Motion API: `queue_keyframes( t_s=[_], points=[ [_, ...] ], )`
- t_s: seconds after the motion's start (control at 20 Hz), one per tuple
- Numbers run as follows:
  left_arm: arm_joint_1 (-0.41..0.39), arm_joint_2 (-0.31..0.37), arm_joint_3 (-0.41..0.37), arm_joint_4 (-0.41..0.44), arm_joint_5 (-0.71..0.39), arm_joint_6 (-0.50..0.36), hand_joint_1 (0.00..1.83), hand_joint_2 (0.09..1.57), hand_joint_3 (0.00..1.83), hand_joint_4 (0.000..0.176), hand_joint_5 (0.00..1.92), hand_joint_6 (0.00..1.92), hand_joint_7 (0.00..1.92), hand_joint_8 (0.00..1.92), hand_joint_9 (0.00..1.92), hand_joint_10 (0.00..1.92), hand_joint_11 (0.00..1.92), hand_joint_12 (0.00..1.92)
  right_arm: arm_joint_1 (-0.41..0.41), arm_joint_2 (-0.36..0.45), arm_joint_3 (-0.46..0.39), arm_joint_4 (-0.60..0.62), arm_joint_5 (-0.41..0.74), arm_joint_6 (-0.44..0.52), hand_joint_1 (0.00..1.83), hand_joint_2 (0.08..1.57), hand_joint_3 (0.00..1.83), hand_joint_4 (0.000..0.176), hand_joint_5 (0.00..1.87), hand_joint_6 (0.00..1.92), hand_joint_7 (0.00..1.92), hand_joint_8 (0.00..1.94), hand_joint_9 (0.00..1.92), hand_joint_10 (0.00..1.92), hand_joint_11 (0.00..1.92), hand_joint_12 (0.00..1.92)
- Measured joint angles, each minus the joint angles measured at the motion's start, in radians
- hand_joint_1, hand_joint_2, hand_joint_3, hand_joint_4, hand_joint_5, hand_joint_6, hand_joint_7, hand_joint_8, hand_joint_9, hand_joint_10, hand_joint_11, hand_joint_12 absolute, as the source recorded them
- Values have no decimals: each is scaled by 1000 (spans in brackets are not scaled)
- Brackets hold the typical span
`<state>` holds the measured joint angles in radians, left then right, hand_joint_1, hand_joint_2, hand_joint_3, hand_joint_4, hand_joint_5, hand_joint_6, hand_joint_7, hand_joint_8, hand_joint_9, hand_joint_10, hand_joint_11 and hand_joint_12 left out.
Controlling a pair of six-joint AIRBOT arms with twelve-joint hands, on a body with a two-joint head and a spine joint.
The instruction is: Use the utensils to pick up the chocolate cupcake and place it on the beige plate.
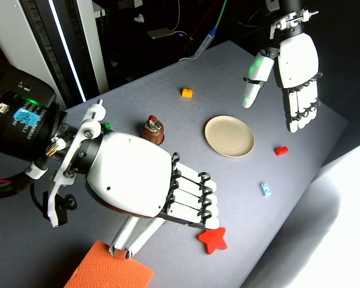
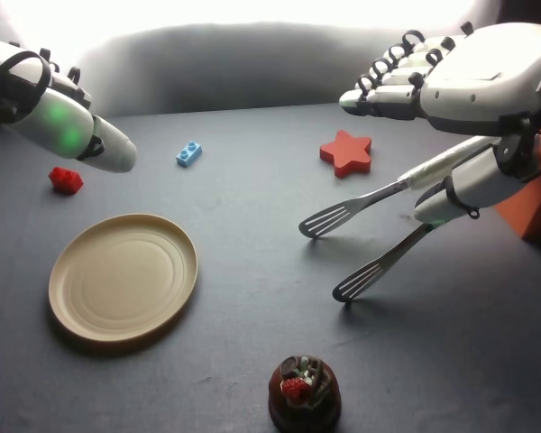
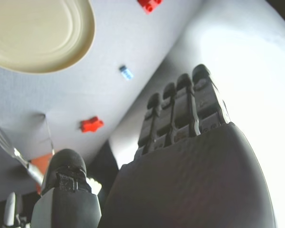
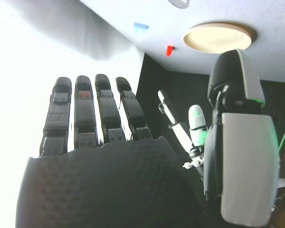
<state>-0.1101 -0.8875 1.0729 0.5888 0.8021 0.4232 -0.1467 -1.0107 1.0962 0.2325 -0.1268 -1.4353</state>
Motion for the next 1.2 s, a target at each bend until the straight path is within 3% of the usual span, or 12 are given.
queue_keyframes(
  t_s=[0.45, 0.6, 1.2],
  points=[
    [0, 0, 0, -1, 6, 0, 9, 1084, 0, 0, 0, 0, 12, 4, 22, 8, 15, 7, -13, -22, 35, 2, -101, 18, 665, 1020, 5, 0, 0, 0, 0, 0, 0, 0, 0, 0],
    [0, 0, 0, -2, 7, -1, 23, 1081, 0, 0, 0, 0, 3, 0, 5, 0, 0, 0, -13, -36, 66, -3, -136, 35, 574, 1035, 9, 0, 0, 0, 0, 0, 0, 0, 0, 0],
    [0, 0, 0, -11, 12, -5, 4, 1089, 2, 0, 0, 0, 1, 0, 1, 0, 0, 0, -21, -91, 132, -3, -181, 43, 600, 997, 0, 0, 0, 0, 0, 0, 0, 0, 0, 0]
  ],
)
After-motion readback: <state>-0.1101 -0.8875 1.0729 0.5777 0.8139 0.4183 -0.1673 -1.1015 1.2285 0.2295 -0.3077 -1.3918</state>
